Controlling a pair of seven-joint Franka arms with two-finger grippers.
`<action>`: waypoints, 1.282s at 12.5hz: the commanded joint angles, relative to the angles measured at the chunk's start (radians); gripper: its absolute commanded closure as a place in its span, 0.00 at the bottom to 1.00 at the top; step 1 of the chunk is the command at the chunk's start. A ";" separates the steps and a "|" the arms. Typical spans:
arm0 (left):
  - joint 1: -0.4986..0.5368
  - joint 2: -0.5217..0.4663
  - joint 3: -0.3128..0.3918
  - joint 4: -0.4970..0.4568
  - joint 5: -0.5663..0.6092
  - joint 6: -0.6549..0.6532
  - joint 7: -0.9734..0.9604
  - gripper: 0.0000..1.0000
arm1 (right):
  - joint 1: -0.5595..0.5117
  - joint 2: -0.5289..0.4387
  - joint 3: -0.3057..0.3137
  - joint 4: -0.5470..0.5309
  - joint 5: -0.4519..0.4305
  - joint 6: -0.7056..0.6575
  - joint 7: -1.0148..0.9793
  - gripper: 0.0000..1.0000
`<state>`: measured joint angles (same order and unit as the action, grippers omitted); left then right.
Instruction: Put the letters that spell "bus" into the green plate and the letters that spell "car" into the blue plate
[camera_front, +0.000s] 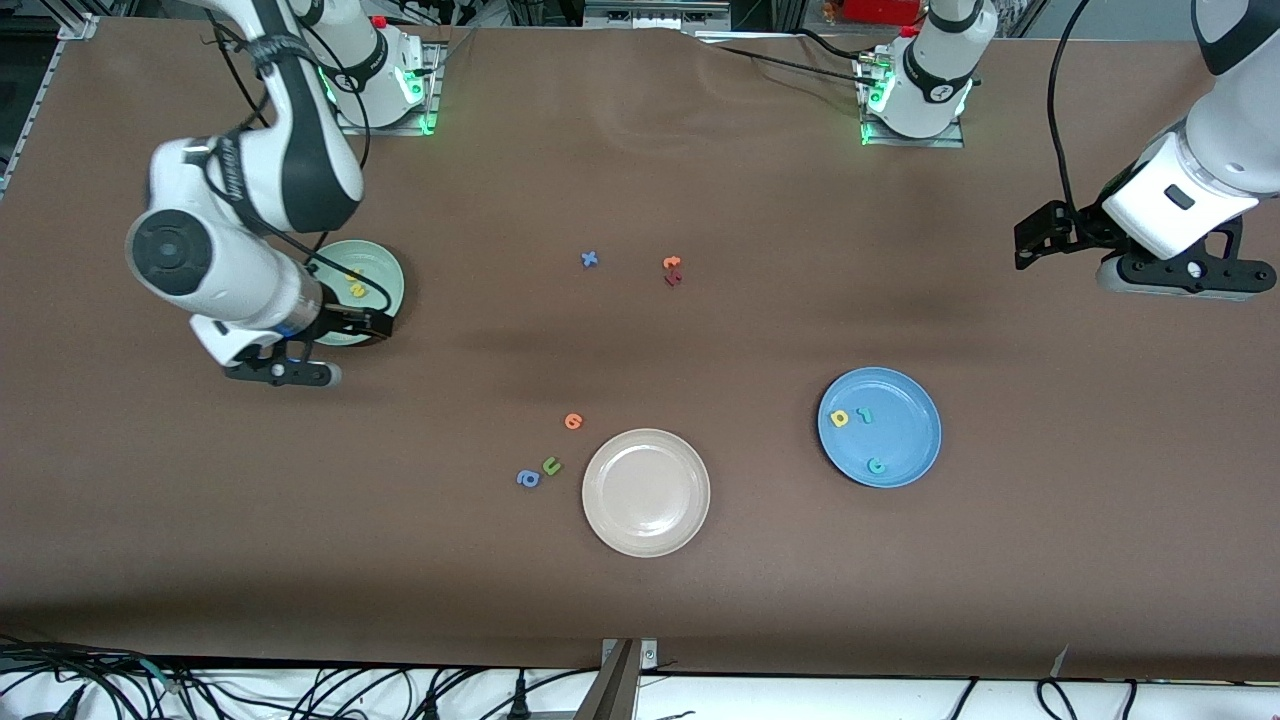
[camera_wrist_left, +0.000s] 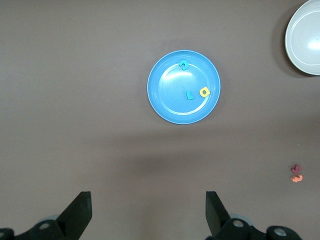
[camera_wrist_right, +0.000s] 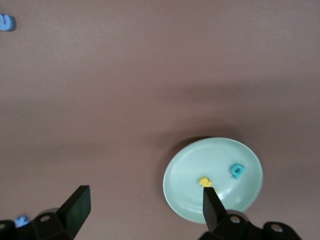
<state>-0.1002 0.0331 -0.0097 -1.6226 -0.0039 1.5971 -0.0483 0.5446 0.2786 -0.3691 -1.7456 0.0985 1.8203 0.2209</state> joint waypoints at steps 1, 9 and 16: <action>-0.006 -0.016 0.010 -0.005 -0.010 -0.011 0.022 0.00 | -0.047 0.005 -0.014 0.158 -0.010 -0.180 -0.047 0.01; -0.006 -0.016 0.011 -0.005 -0.010 -0.020 0.025 0.00 | -0.051 -0.050 -0.067 0.210 0.000 -0.271 -0.087 0.00; -0.006 -0.016 0.010 -0.005 -0.010 -0.020 0.022 0.00 | -0.049 -0.085 -0.063 0.205 -0.037 -0.271 -0.144 0.00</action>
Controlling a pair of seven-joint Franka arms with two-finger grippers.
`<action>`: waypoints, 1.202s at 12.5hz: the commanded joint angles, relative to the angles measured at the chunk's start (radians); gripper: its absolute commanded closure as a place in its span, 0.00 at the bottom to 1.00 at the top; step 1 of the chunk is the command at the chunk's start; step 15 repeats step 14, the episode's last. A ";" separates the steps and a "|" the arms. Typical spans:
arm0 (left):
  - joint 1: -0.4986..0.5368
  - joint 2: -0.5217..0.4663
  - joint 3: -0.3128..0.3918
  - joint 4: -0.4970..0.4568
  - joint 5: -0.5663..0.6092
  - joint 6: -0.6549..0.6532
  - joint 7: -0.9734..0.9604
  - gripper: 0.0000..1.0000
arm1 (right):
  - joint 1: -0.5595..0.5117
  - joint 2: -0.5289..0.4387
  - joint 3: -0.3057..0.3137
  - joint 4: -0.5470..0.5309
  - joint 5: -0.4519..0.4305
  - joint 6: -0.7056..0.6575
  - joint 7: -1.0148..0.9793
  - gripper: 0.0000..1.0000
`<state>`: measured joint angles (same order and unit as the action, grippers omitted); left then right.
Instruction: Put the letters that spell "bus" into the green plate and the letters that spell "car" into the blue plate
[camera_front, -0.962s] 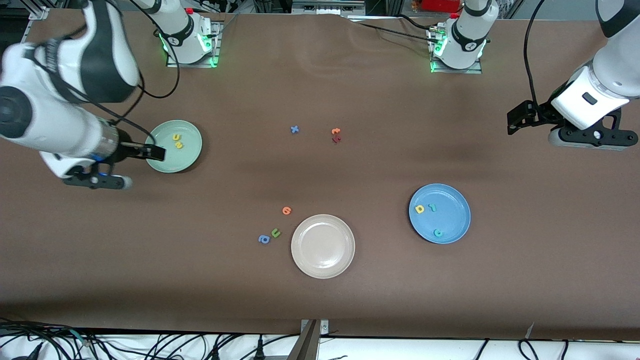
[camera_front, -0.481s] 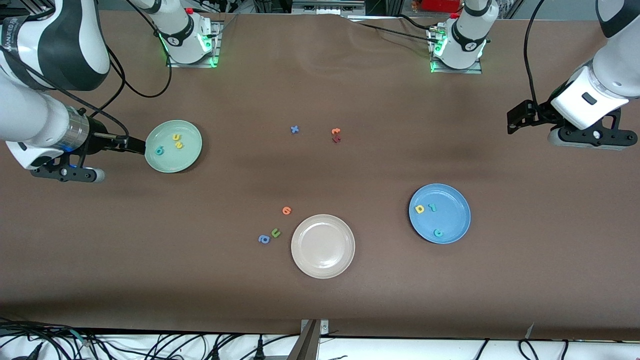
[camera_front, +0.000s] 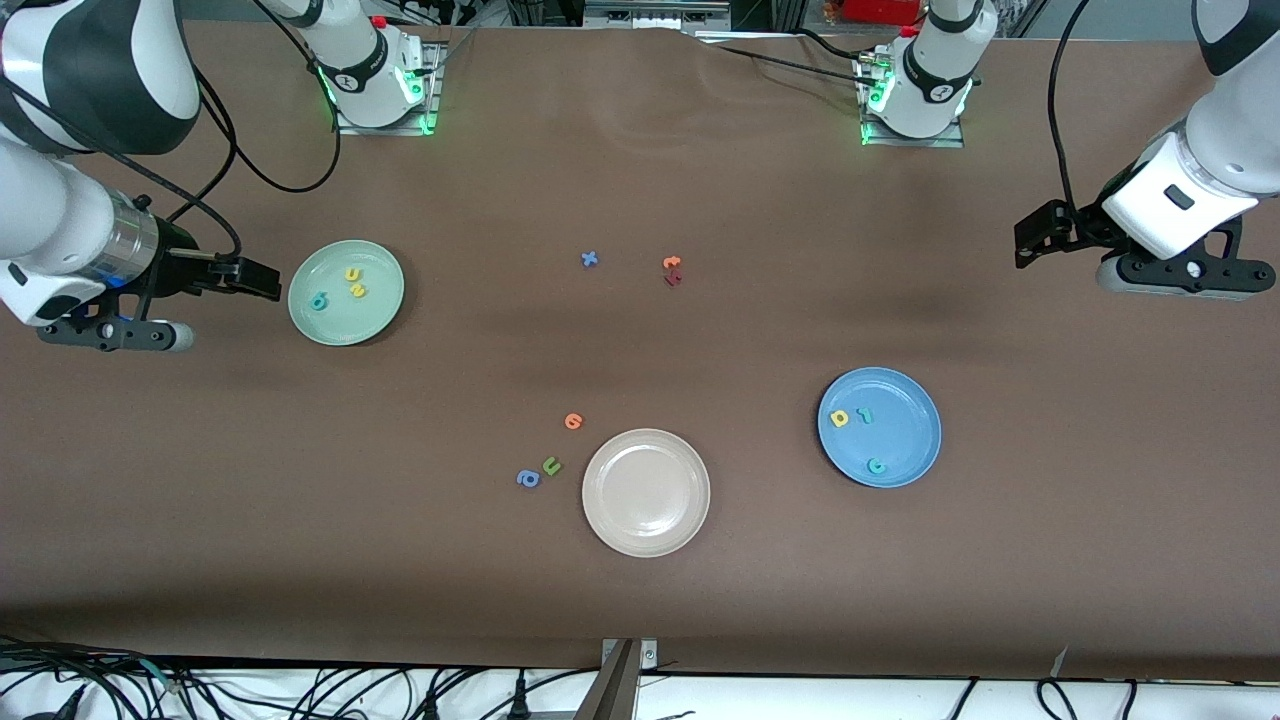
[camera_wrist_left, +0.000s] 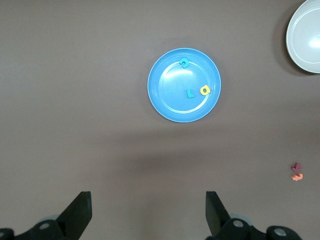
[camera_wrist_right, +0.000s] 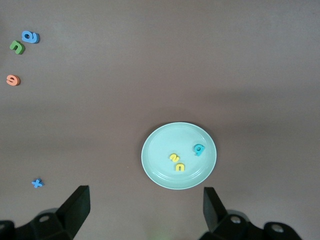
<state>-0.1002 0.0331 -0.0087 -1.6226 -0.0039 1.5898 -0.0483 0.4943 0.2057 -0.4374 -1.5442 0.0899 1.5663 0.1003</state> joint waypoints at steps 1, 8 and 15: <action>-0.007 -0.015 0.009 -0.003 -0.010 -0.013 0.019 0.00 | -0.003 -0.014 0.009 0.004 -0.029 -0.017 -0.024 0.00; -0.004 -0.016 0.010 -0.005 -0.011 -0.014 0.025 0.00 | -0.368 -0.048 0.424 -0.013 -0.139 0.015 -0.024 0.01; 0.004 -0.015 0.010 -0.005 -0.010 -0.014 0.028 0.00 | -0.367 -0.043 0.424 -0.004 -0.121 0.000 -0.010 0.01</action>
